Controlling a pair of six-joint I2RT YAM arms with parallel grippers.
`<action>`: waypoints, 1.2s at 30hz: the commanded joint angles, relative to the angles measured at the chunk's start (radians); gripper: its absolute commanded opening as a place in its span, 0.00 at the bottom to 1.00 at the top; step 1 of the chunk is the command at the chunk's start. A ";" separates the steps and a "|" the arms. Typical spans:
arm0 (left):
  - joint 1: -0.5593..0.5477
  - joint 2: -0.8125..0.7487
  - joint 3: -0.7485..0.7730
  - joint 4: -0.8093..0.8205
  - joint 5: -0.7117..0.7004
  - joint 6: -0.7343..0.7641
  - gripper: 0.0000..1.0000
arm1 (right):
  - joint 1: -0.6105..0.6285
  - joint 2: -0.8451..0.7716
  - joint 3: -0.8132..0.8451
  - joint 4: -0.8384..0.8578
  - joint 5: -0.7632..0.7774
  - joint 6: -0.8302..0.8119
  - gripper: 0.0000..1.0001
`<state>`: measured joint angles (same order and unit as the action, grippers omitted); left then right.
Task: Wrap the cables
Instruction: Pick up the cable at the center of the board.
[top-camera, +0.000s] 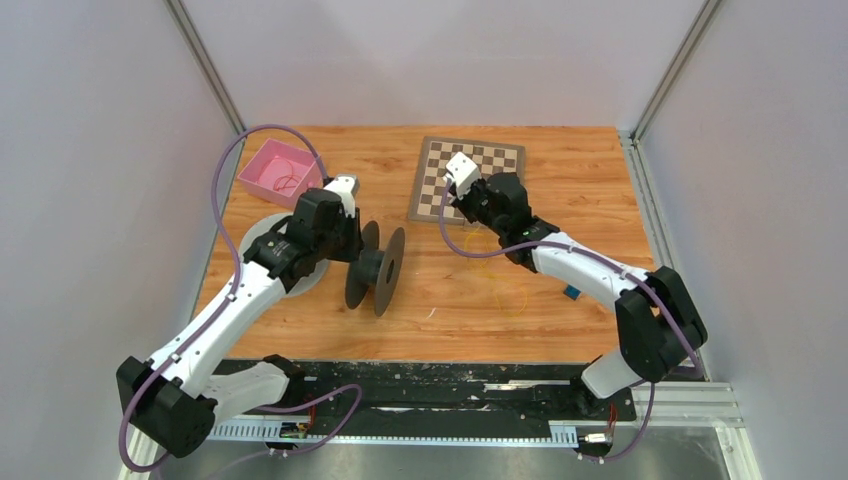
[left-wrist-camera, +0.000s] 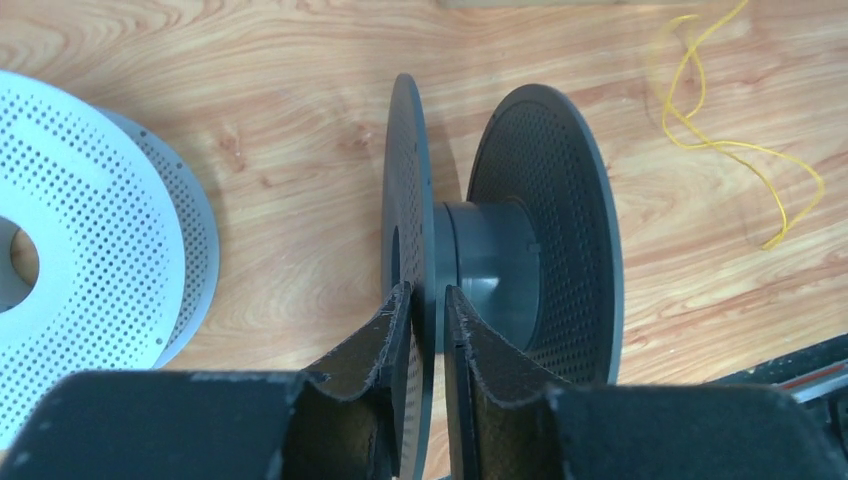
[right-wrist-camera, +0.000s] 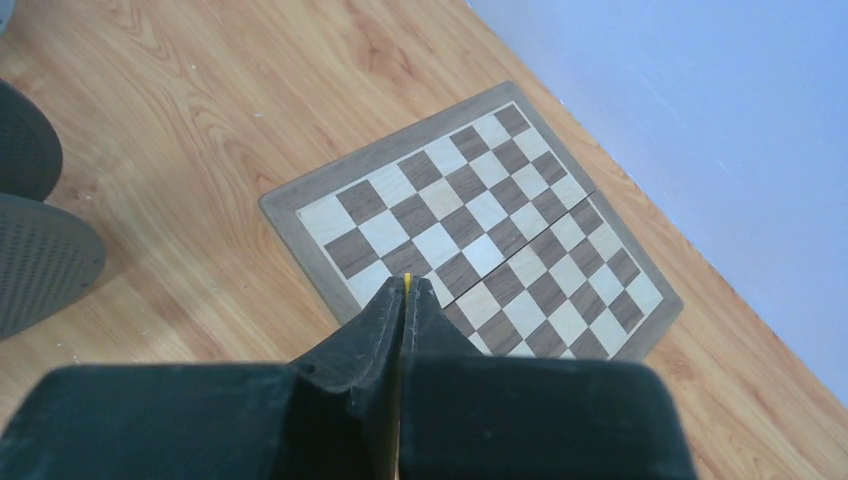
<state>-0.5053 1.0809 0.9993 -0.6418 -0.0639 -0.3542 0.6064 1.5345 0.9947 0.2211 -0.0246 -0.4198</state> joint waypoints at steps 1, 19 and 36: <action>-0.009 -0.011 0.055 0.069 0.037 -0.012 0.26 | -0.003 -0.049 -0.012 -0.017 -0.041 0.025 0.00; -0.010 -0.011 0.050 0.067 0.055 -0.020 0.31 | -0.003 -0.162 -0.017 -0.060 -0.100 0.054 0.00; -0.010 -0.013 0.132 0.081 0.052 0.077 0.45 | -0.003 -0.270 0.022 -0.137 -0.394 0.037 0.00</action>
<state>-0.5098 1.0817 1.0435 -0.6098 -0.0269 -0.3443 0.6044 1.3212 0.9676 0.1020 -0.2474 -0.3759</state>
